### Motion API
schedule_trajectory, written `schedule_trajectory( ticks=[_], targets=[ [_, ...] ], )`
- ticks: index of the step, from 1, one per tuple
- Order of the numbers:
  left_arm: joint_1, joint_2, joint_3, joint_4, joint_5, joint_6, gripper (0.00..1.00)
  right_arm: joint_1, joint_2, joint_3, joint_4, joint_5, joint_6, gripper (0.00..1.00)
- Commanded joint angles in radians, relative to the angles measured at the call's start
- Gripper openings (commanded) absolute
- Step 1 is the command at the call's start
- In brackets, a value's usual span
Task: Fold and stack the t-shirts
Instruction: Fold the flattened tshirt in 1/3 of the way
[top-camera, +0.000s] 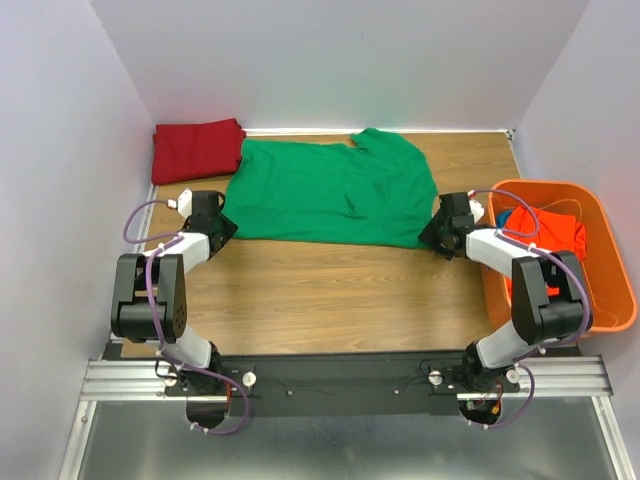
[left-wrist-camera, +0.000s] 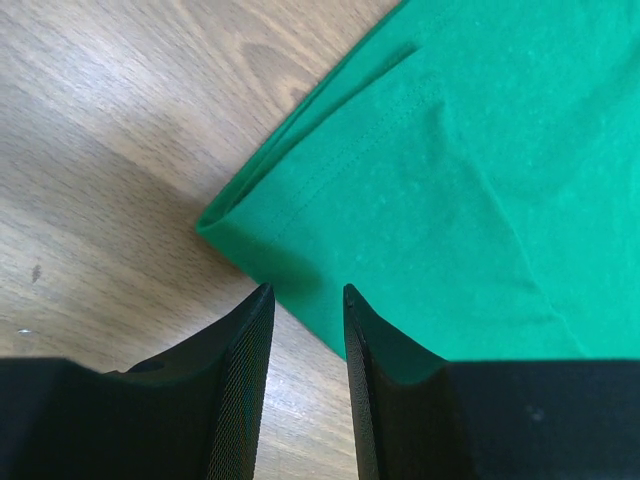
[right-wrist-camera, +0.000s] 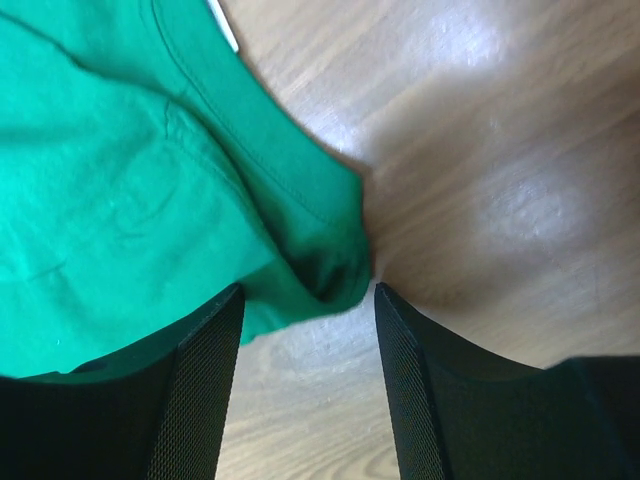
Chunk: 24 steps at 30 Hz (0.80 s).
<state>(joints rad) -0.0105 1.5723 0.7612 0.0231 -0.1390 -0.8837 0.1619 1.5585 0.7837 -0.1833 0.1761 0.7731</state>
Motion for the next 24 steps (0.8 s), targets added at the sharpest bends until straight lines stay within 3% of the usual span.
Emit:
schedule_trajectory(
  ticks=[1, 7, 12, 13, 16, 20, 24],
  targets=[
    [0.003, -0.035, 0.01, -0.014, -0.063, -0.011, 0.41, -0.001, 0.035, 0.022, 0.01, 0.072, -0.012, 0.61],
    [0.001, -0.044, 0.01, -0.049, -0.112, -0.015, 0.41, -0.001, 0.041, 0.038, 0.011, 0.091, -0.02, 0.6],
    [0.003, 0.0, 0.03, -0.055, -0.132, -0.015, 0.4, -0.001, 0.052, 0.038, 0.019, 0.046, -0.021, 0.48],
    [0.003, 0.018, 0.035, -0.06, -0.137, -0.015, 0.39, -0.001, 0.055, 0.04, 0.021, 0.04, -0.023, 0.41],
    [0.001, 0.051, 0.052, -0.058, -0.134, -0.012, 0.25, -0.001, 0.055, 0.046, 0.019, 0.023, -0.031, 0.22],
    [0.003, 0.06, 0.072, -0.063, -0.125, -0.003, 0.03, 0.001, 0.028, 0.058, 0.016, -0.003, -0.054, 0.11],
    [0.001, 0.028, 0.093, -0.142, -0.168, -0.003, 0.0, -0.001, -0.035, 0.061, -0.025, -0.02, -0.07, 0.06]
  ],
)
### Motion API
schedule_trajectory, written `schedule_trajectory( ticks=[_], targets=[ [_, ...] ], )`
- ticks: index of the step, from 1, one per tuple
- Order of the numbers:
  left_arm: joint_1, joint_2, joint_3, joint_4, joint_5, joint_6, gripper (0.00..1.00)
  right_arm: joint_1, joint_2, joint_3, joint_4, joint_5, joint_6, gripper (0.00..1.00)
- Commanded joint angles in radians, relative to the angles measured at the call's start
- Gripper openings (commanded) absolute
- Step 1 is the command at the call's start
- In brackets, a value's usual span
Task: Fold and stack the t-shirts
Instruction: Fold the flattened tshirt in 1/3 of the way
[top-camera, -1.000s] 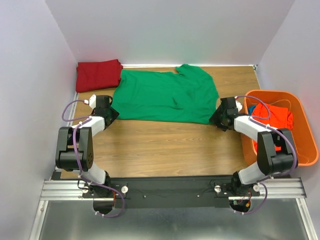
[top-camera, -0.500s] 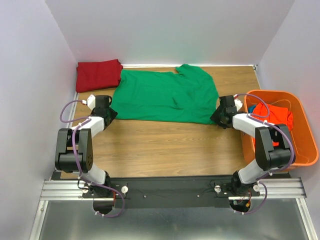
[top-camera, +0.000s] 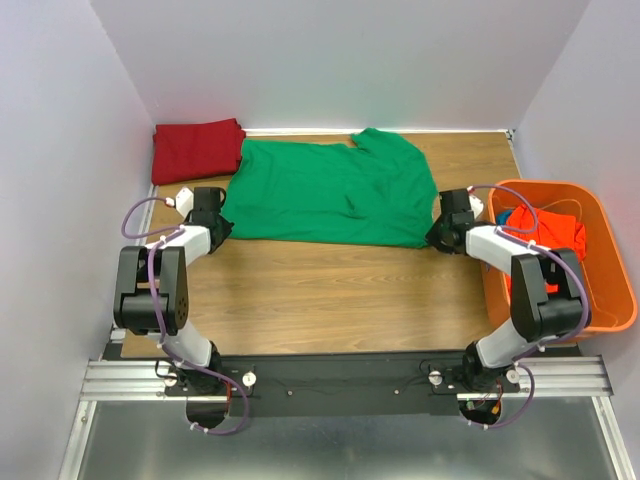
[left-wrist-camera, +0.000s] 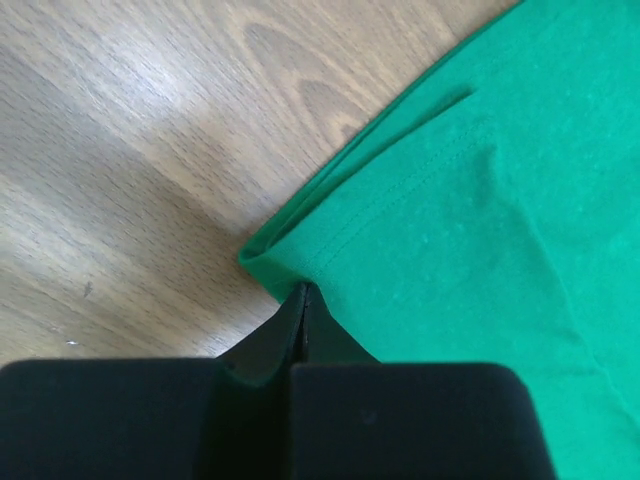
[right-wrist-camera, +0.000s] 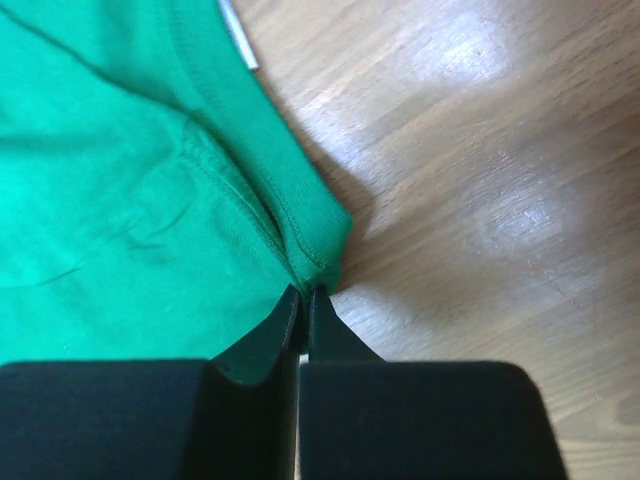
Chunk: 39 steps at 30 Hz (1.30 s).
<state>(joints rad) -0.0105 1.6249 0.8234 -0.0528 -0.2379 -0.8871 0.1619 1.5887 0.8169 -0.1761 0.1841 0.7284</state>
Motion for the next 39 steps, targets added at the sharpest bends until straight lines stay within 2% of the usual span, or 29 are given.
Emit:
schedule_trajectory(
  ticks=[1, 5, 9, 13, 16, 17, 18, 20, 21, 24, 30, 37, 39],
  targets=[
    [0.001, -0.048, 0.042, -0.096, -0.084, -0.007, 0.0, -0.002, -0.099, 0.031, -0.06, -0.041, -0.027, 0.04],
    [0.003, -0.121, 0.022, -0.192, -0.126, -0.013, 0.0, -0.002, -0.188, 0.025, -0.134, -0.07, -0.029, 0.04],
    [0.003, -0.226, -0.087, -0.202, -0.13, -0.027, 0.0, -0.002, -0.284, -0.002, -0.213, -0.087, -0.006, 0.04],
    [0.001, -0.318, -0.173, -0.185, -0.126, -0.035, 0.0, -0.004, -0.375, -0.041, -0.278, -0.081, 0.02, 0.04],
    [0.001, -0.381, -0.223, -0.101, -0.068, -0.012, 0.0, -0.002, -0.394, -0.07, -0.29, -0.081, 0.017, 0.06],
    [0.001, -0.387, -0.231, -0.041, -0.046, -0.001, 0.04, -0.002, -0.391, -0.074, -0.29, -0.086, 0.017, 0.06],
    [0.003, -0.39, -0.243, -0.015, -0.008, 0.01, 0.19, -0.004, -0.385, -0.082, -0.29, -0.087, 0.02, 0.05],
    [0.001, -0.392, -0.248, 0.045, 0.006, 0.01, 0.34, -0.004, -0.36, -0.082, -0.289, -0.09, 0.025, 0.04],
    [0.003, -0.389, -0.247, 0.048, 0.015, 0.016, 0.43, -0.002, -0.354, -0.081, -0.289, -0.087, 0.025, 0.04],
    [0.003, -0.346, -0.227, 0.111, 0.023, 0.02, 0.48, -0.002, -0.338, -0.073, -0.289, -0.077, 0.02, 0.03],
    [0.003, -0.195, -0.172, 0.185, 0.072, 0.007, 0.48, -0.004, -0.342, -0.055, -0.289, -0.067, 0.003, 0.02],
    [0.001, -0.064, -0.124, 0.18, 0.055, -0.012, 0.47, -0.004, -0.334, -0.047, -0.289, -0.067, -0.004, 0.03],
    [0.001, -0.043, -0.11, 0.173, 0.057, -0.01, 0.44, -0.004, -0.334, -0.044, -0.289, -0.066, -0.009, 0.02]
  ],
)
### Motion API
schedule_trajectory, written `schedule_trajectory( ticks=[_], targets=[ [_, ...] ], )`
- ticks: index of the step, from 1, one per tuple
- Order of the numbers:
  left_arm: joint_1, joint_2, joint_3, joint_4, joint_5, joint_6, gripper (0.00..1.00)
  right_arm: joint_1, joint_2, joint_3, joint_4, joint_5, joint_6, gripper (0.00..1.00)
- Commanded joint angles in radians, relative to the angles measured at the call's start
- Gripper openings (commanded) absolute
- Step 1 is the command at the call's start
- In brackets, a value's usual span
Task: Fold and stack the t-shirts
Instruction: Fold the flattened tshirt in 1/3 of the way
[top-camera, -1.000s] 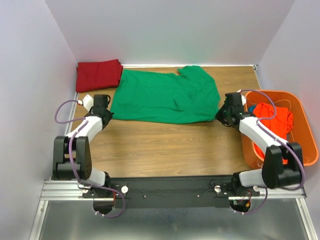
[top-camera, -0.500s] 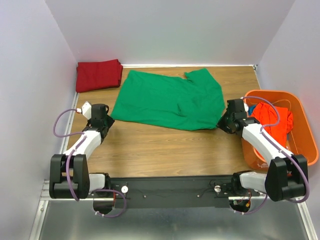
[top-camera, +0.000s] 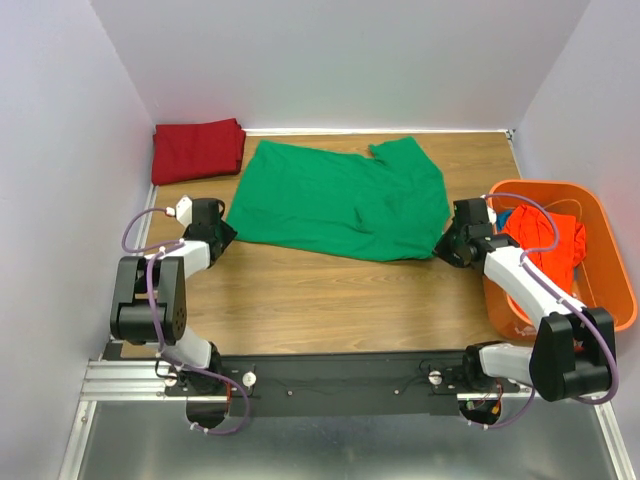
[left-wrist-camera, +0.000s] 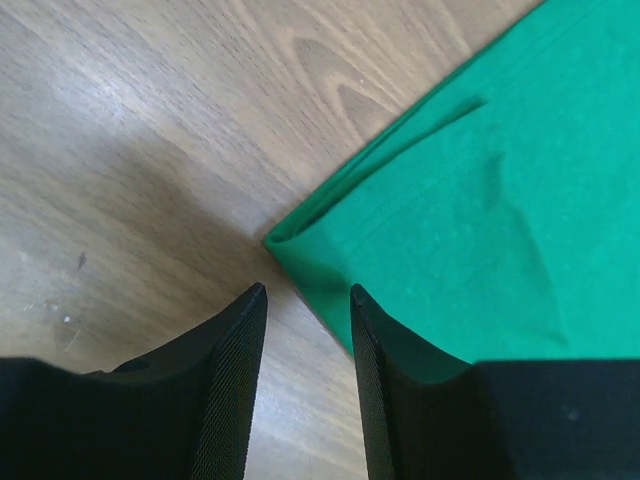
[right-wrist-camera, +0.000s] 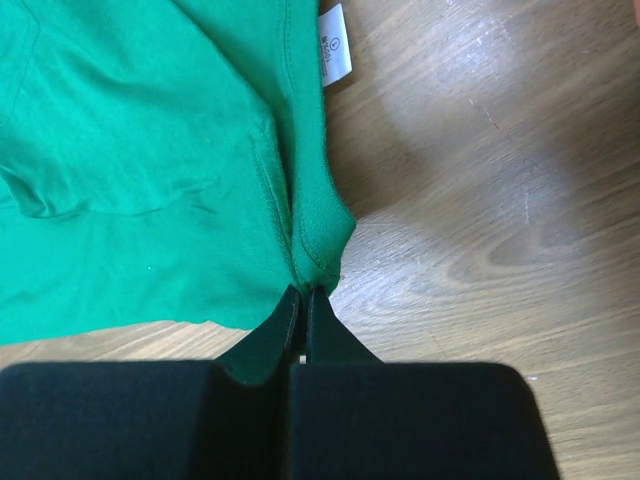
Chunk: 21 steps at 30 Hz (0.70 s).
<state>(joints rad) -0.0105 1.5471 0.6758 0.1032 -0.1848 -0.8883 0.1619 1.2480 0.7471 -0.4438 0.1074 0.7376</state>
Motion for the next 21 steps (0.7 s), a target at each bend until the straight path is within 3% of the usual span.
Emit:
schedule_trajectory(
  ticks=[1, 6, 8, 9, 15, 21],
  targets=[
    [0.003, 0.048, 0.053, 0.012, 0.002, -0.011, 0.43, -0.004, 0.007, 0.026, -0.021, 0.012, -0.02, 0.03],
    [0.003, 0.077, 0.085, -0.042, -0.024, -0.015, 0.18, -0.002, -0.01, 0.028, -0.021, 0.009, -0.024, 0.02],
    [0.003, 0.084, 0.097, -0.065, -0.041, -0.017, 0.02, -0.002, -0.016, 0.031, -0.021, 0.006, -0.027, 0.03],
    [0.001, 0.085, 0.103, -0.075, -0.045, -0.017, 0.0, -0.004, -0.018, 0.031, -0.022, 0.005, -0.027, 0.03],
    [0.003, 0.018, 0.125, -0.226, -0.135, -0.032, 0.0, -0.002, -0.047, 0.028, -0.027, -0.027, -0.027, 0.02],
    [0.003, -0.171, 0.021, -0.347, -0.219, -0.057, 0.0, -0.004, -0.078, 0.04, -0.075, -0.054, -0.012, 0.03]
  ],
)
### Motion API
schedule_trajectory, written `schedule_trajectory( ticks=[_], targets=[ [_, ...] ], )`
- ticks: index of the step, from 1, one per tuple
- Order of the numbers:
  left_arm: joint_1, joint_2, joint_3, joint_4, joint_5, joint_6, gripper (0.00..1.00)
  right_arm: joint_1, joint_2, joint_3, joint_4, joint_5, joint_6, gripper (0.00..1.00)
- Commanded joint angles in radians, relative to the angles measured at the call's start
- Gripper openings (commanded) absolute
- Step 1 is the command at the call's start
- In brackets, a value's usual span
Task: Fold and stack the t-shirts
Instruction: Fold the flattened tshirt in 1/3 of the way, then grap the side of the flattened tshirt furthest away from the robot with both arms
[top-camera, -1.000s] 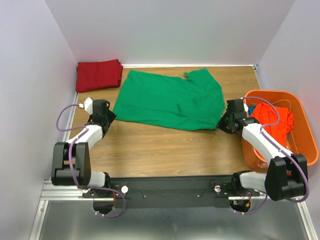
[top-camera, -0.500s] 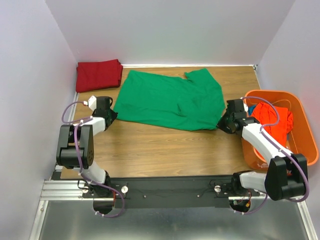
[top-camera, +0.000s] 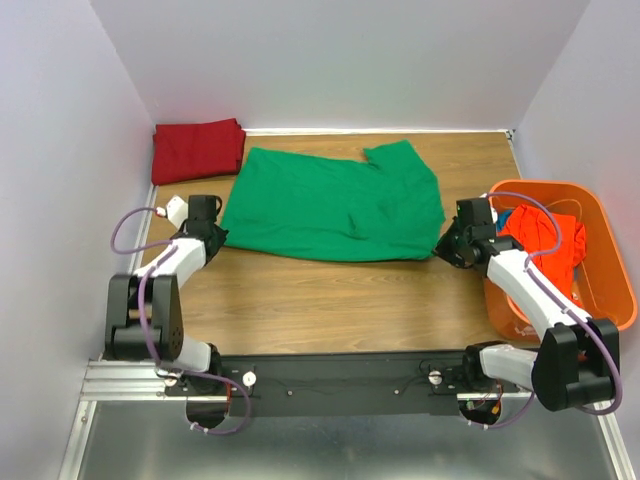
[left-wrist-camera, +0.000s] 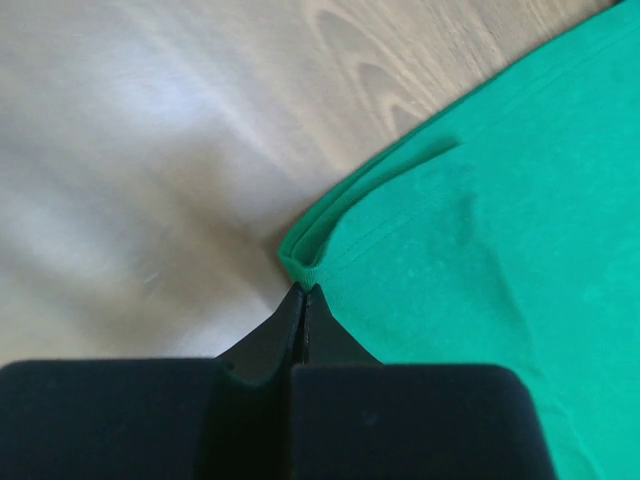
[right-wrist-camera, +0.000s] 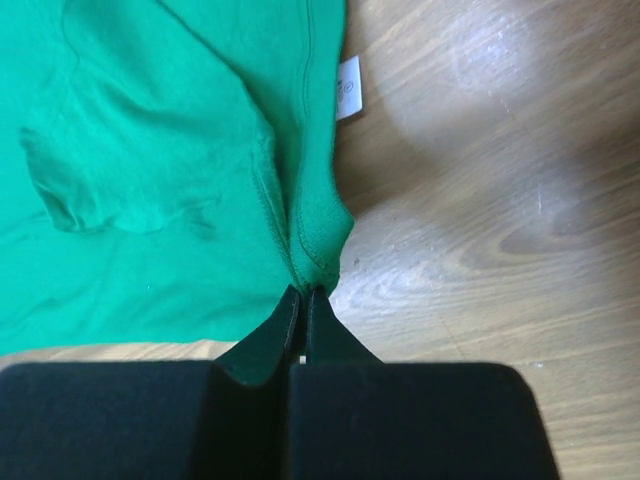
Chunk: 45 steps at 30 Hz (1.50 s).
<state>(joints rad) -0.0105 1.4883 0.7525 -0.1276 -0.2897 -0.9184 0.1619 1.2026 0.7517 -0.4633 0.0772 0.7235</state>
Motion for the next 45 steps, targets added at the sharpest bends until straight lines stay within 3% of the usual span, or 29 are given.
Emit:
schedule_trajectory(
  ticks=[1, 8, 16, 17, 18, 19, 20, 21, 23, 26, 27, 30, 34, 36, 45],
  targets=[
    [0.001, -0.138, -0.076, -0.122, -0.118, -0.031, 0.0, -0.005, -0.037, 0.041, -0.067, -0.024, 0.01, 0.03],
    [0.032, -0.403, -0.245, -0.228, -0.144, -0.091, 0.0, -0.009, -0.113, 0.022, -0.204, -0.011, 0.054, 0.01],
    [0.034, -0.62, -0.302, -0.296, -0.134, -0.169, 0.0, -0.009, -0.241, -0.049, -0.307, -0.054, 0.097, 0.01],
    [0.035, -0.625, -0.297, -0.296, -0.134, -0.169, 0.05, -0.007, -0.253, -0.058, -0.31, -0.06, 0.099, 0.01],
    [0.035, -0.629, -0.291, -0.308, -0.135, -0.169, 0.2, -0.007, -0.265, -0.067, -0.313, -0.069, 0.102, 0.11],
    [0.035, -0.632, -0.276, -0.314, -0.134, -0.169, 0.28, -0.009, -0.273, -0.071, -0.316, -0.071, 0.102, 0.18],
    [0.035, -0.638, -0.263, -0.329, -0.14, -0.166, 0.35, -0.007, -0.288, -0.071, -0.319, -0.071, 0.1, 0.37],
    [0.034, -0.642, -0.249, -0.337, -0.144, -0.159, 0.46, -0.007, -0.291, -0.068, -0.322, -0.071, 0.097, 0.48],
    [0.034, -0.649, -0.194, -0.352, -0.158, -0.116, 0.53, -0.009, -0.299, -0.048, -0.325, -0.071, 0.074, 0.67],
    [0.035, -0.64, -0.084, -0.334, -0.206, -0.029, 0.59, -0.009, -0.285, 0.018, -0.298, -0.071, 0.034, 0.82],
    [0.035, -0.631, -0.056, -0.293, -0.204, 0.019, 0.59, -0.009, -0.278, 0.032, -0.266, -0.1, 0.013, 0.83],
    [0.035, -0.539, 0.051, -0.14, -0.119, 0.176, 0.54, -0.007, -0.182, 0.078, -0.1, -0.235, -0.027, 0.84],
    [0.026, -0.295, 0.264, -0.043, -0.013, 0.275, 0.46, 0.007, 0.052, 0.225, 0.035, -0.206, -0.081, 0.84],
    [0.014, -0.136, 0.347, -0.029, 0.013, 0.326, 0.38, 0.016, 0.142, 0.332, 0.083, -0.182, -0.108, 0.83],
    [-0.131, 0.346, 0.78, -0.081, -0.009, 0.48, 0.34, 0.014, 0.662, 0.702, 0.181, -0.087, -0.268, 0.77]
  ],
)
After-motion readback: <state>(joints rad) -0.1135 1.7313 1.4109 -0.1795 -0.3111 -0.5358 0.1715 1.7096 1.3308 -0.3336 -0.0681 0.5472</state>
